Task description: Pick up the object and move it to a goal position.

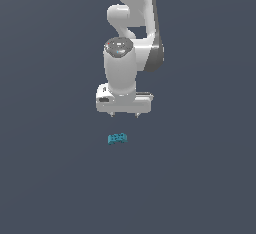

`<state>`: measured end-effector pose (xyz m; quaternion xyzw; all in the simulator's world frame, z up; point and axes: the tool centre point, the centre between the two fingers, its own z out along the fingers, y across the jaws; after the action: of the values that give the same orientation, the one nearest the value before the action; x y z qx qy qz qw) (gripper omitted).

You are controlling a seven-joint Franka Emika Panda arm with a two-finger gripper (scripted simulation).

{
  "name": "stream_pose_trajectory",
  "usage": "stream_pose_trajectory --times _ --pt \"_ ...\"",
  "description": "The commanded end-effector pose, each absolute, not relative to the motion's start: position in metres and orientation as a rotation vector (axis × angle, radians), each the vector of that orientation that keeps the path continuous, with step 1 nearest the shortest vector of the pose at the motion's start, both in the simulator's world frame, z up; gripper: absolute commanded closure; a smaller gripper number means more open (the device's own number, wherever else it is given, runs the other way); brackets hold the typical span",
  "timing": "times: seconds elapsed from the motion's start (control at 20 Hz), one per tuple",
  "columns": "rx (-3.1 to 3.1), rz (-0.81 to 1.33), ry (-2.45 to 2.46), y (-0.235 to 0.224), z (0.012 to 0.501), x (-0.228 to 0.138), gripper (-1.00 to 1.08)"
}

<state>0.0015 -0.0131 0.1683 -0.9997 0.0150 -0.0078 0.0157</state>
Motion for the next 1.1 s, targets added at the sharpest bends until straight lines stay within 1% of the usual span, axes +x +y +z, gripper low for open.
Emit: stream_pose_trajectory --times 0.0,0.5,1.05 --pt "-3.110 -0.024 0.047 -0.013 0.168 0.002 -0.92" --pt "-3.130 -0.040 0.092 -0.028 0.180 0.003 -0.92" --pt "-3.128 -0.038 0.123 -0.028 0.179 0.004 -0.92"
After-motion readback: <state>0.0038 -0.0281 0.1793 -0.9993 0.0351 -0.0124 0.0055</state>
